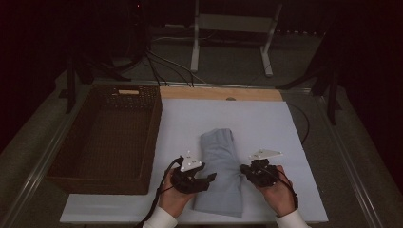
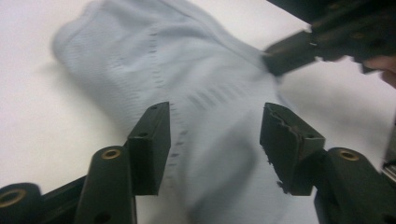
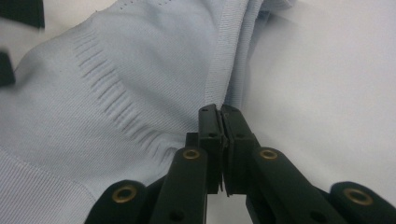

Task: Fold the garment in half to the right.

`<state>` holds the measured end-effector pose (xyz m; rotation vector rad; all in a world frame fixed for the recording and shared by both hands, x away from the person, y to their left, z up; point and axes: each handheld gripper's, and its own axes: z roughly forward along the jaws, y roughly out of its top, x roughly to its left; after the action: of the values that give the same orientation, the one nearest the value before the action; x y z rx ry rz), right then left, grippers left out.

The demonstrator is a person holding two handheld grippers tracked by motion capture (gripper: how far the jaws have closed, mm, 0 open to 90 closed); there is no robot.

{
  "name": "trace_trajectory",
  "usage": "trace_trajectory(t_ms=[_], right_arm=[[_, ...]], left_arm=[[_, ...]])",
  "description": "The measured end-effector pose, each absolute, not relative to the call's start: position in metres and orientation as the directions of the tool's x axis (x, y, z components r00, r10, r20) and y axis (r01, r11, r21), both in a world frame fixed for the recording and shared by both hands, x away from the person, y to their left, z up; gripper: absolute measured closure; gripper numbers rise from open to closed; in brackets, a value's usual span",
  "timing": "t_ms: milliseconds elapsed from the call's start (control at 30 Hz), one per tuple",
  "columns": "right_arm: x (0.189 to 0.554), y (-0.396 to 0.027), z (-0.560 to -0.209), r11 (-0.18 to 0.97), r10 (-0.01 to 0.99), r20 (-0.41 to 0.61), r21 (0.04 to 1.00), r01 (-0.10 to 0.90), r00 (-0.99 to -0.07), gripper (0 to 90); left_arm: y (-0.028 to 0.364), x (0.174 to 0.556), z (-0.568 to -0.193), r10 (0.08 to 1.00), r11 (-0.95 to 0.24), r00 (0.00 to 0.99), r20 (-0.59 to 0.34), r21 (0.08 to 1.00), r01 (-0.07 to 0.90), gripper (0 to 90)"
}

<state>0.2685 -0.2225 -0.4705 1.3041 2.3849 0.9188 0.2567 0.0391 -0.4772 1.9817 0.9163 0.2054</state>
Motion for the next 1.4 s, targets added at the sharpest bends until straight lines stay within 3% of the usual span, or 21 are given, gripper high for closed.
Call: trace_trajectory(t_ms=[267, 533, 700, 1033, 1400], right_arm=[[0.265, -0.222, -0.468, 0.39, 0.829, 0.057, 0.653, 0.649, -0.556, 85.4], [0.254, -0.228, -0.464, 0.343, 0.851, 0.065, 0.683, 0.645, -0.521, 47.3], [0.243, -0.229, -0.466, 0.321, 0.859, 0.074, 0.692, 0.647, -0.506, 36.9], [0.231, -0.228, -0.479, 0.31, 0.859, 0.103, 0.675, 0.67, -0.502, 38.4], [0.235, -0.219, -0.49, 0.322, 0.847, 0.142, 0.632, 0.706, -0.513, 51.9]], left_arm=[[0.035, 0.259, -0.487, 0.667, -0.345, 0.718, -0.198, 0.773, 0.533, 43.6], [0.033, 0.258, -0.487, 0.662, -0.35, 0.723, -0.199, 0.771, 0.532, 44.7], [0.032, 0.257, -0.486, 0.657, -0.352, 0.727, -0.199, 0.772, 0.529, 44.7], [0.031, 0.256, -0.485, 0.652, -0.353, 0.732, -0.199, 0.775, 0.525, 44.3], [0.029, 0.255, -0.485, 0.648, -0.352, 0.735, -0.2, 0.777, 0.521, 44.0]])
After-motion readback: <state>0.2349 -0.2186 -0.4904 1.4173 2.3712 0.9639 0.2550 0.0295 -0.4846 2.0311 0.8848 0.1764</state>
